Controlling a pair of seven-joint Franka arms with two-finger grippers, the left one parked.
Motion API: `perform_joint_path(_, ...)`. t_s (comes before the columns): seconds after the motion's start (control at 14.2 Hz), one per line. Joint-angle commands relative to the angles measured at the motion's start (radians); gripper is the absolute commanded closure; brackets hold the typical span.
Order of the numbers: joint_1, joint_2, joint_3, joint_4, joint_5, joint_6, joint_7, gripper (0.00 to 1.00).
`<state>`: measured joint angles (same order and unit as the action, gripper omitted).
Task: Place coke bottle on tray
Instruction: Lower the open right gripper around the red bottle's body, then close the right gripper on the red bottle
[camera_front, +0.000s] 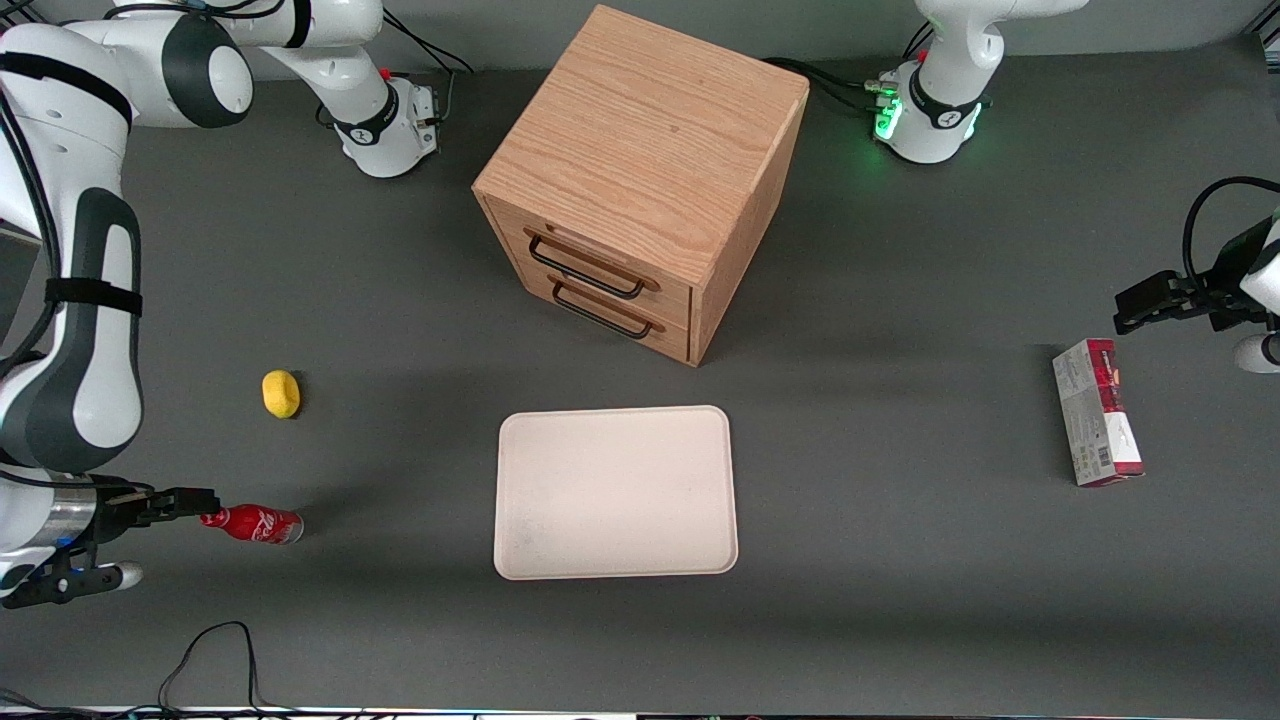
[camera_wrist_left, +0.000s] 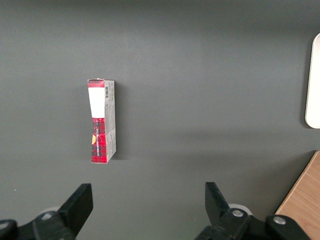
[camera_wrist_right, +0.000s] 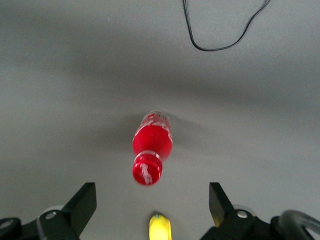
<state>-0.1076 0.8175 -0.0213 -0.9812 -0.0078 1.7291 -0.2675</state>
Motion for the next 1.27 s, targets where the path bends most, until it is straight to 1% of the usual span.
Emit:
perform_joint_path(0.0,0.003,-0.02,-0.003,-0.079,0.0,0.078,-0.002,0.0)
perform_joint_path(0.21,0.014,-0.021,-0.003,-0.132,0.0,0.159,-0.002,0.0)
perform_joint_path(0.78,0.014,-0.026,-0.003,-0.165,0.0,0.17,-0.002,0.0)
perform_joint_path(0.85,0.016,-0.026,-0.003,-0.168,0.0,0.17,-0.002,0.02)
perform_joint_path(0.92,0.019,-0.027,-0.003,-0.174,0.0,0.17,-0.002,0.42)
perform_joint_path(0.99,0.019,-0.035,-0.003,-0.188,0.0,0.168,-0.002,0.99)
perform_joint_path(1.2,0.017,-0.04,-0.005,-0.192,0.0,0.165,-0.001,1.0)
